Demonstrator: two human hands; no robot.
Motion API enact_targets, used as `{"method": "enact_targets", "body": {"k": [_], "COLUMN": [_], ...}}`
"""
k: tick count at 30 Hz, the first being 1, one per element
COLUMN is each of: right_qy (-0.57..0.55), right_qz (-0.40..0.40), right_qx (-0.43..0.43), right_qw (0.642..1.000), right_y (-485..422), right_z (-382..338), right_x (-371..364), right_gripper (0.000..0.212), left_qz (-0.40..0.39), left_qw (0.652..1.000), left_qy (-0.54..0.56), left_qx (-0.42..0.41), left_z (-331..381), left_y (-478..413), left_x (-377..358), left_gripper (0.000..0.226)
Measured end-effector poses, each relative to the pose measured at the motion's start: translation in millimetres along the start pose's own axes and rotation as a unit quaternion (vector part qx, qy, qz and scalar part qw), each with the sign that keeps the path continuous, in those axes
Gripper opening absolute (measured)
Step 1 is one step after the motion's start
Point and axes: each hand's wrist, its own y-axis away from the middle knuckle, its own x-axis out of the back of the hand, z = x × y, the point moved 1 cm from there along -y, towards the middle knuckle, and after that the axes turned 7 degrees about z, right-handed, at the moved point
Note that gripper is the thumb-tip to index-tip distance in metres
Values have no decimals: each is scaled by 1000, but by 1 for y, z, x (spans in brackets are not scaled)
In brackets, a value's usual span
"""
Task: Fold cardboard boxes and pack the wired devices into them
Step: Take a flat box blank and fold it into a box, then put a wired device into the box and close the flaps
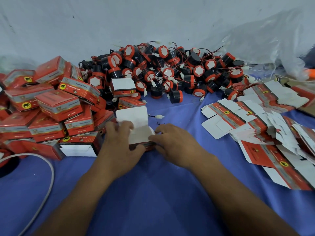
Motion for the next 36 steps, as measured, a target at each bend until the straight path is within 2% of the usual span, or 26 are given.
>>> {"method": "enact_targets", "body": {"k": [2, 4, 6, 8, 11, 13, 16, 17, 18, 20, 22, 23, 26, 27, 29, 31, 32, 34, 36], "right_qy": [-30, -142, -237, -311, -423, -502, -637, -666, -679, -671, -644, -609, -351, -266, -167, -126, -121, -131, -180], "right_qz": [34, 80, 97, 95, 45, 23, -1, -15, -30, -29, 33, 75, 203, 241, 270, 207, 174, 145, 194], "right_qx": [-12, -27, -39, -81, -146, -170, -177, -173, -165, -173, -228, -254, -287, -301, -342, -391, -403, -401, -393], "right_qw": [999, 986, 966, 942, 893, 848, 751, 725, 715, 721, 730, 748, 868, 883, 884, 888, 890, 895, 881], "right_y": [5, 11, 13, 12, 7, 4, -3, -6, -10, -20, -35, -44, -70, -78, -93, -104, -108, -115, -115], "right_z": [5, 11, 16, 20, 30, 40, 53, 56, 59, 66, 75, 79, 86, 90, 102, 119, 127, 140, 145], "right_x": [-3, -8, -12, -16, -20, -21, -27, -29, -30, -34, -39, -44, -61, -69, -76, -79, -79, -79, -77], "right_gripper": [28, 22, 22, 22, 35, 35, 33, 34, 35, 29, 23, 22, 12, 18, 48, 82, 90, 84, 64], "left_qz": [46, 62, 43, 13, -41, -61, -23, -18, -21, -29, -11, 5, 30, 29, 33, 33, 30, 27, 22], "left_qw": [994, 981, 957, 935, 948, 964, 975, 973, 968, 960, 961, 963, 966, 966, 968, 971, 972, 974, 974], "left_qy": [87, 133, 209, 267, 243, 201, 189, 200, 218, 243, 240, 236, 231, 232, 229, 222, 221, 216, 218], "left_qx": [54, 129, 197, 231, 203, 163, 118, 114, 120, 135, 134, 128, 115, 109, 94, 80, 76, 66, 61], "left_z": [-7, -16, -24, -28, -26, -22, -16, -15, -15, -15, -15, -15, -18, -18, -18, -18, -17, -17, -17], "left_y": [-7, -13, -14, -15, -14, -11, -8, -8, -8, -9, -9, -9, -8, -8, -7, -7, -7, -7, -8], "left_x": [1, 0, -5, -7, -7, -6, -4, -3, -2, -1, -1, -1, -5, -6, -7, -9, -10, -13, -13], "left_gripper": [38, 26, 13, 13, 27, 43, 48, 48, 48, 49, 49, 49, 49, 49, 49, 49, 49, 49, 49]}}
